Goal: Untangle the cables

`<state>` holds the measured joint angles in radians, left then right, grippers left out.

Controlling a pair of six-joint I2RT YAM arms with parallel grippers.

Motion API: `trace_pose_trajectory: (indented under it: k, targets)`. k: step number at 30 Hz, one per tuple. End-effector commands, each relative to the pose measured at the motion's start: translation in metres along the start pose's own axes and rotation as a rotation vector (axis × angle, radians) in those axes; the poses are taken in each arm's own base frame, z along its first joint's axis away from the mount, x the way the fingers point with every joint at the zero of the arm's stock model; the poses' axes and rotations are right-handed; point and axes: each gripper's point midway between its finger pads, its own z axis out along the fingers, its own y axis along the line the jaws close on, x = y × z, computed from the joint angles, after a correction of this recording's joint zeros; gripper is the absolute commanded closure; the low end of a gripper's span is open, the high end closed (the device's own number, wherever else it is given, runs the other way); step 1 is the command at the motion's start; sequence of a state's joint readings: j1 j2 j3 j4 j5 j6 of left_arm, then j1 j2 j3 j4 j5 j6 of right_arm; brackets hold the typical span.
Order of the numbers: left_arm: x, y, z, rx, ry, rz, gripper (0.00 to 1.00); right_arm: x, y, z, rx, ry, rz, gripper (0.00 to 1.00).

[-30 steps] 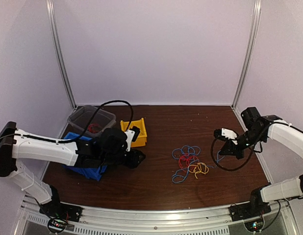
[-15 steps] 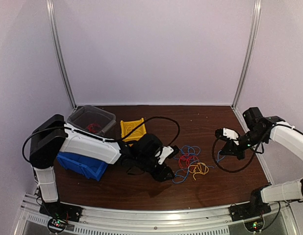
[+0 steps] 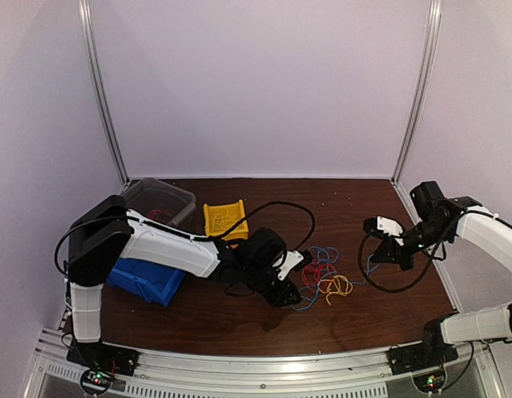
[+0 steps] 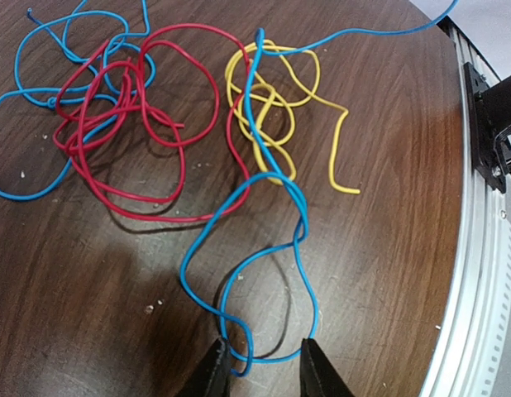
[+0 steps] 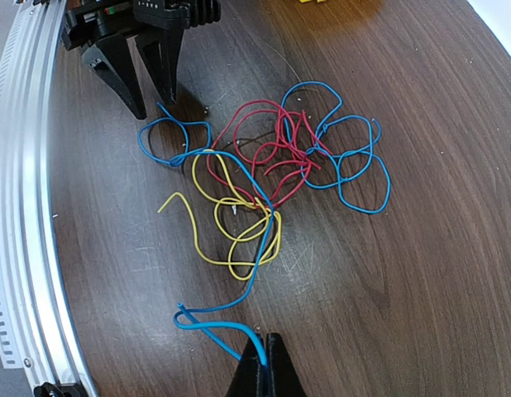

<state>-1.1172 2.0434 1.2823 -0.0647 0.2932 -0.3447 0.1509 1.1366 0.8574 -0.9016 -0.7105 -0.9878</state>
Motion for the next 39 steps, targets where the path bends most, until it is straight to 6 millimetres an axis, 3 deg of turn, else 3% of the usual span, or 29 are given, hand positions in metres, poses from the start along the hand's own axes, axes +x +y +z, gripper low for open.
trace_pose_trajectory:
  k: [1, 10, 14, 19, 29, 39]
  targets:
    - [-0.009, -0.001, 0.004, 0.012, -0.015, 0.012, 0.73, -0.007, 0.004, -0.003, -0.008, -0.028, 0.0, 1.0]
    - [-0.001, 0.009, 0.003, -0.047, 0.024, 0.007, 1.0, -0.01, 0.002, -0.003, -0.011, -0.04, 0.007, 1.0]
    - [-0.003, 0.015, -0.014, -0.11, 0.008, 0.013, 1.0, -0.016, 0.002, -0.007, -0.01, -0.052, 0.008, 1.0]
    - [-0.019, 0.033, -0.088, -0.283, -0.049, 0.012, 1.0, -0.023, -0.001, -0.008, -0.011, -0.08, 0.026, 1.0]
    - [-0.035, 0.09, -0.308, -0.65, -0.293, -0.116, 1.0, -0.029, -0.004, -0.004, -0.044, -0.104, 0.053, 1.0]
    - [-0.019, 0.124, -0.453, -1.002, -0.405, -0.184, 1.0, -0.027, -0.012, -0.002, -0.019, -0.088, 0.065, 1.0]
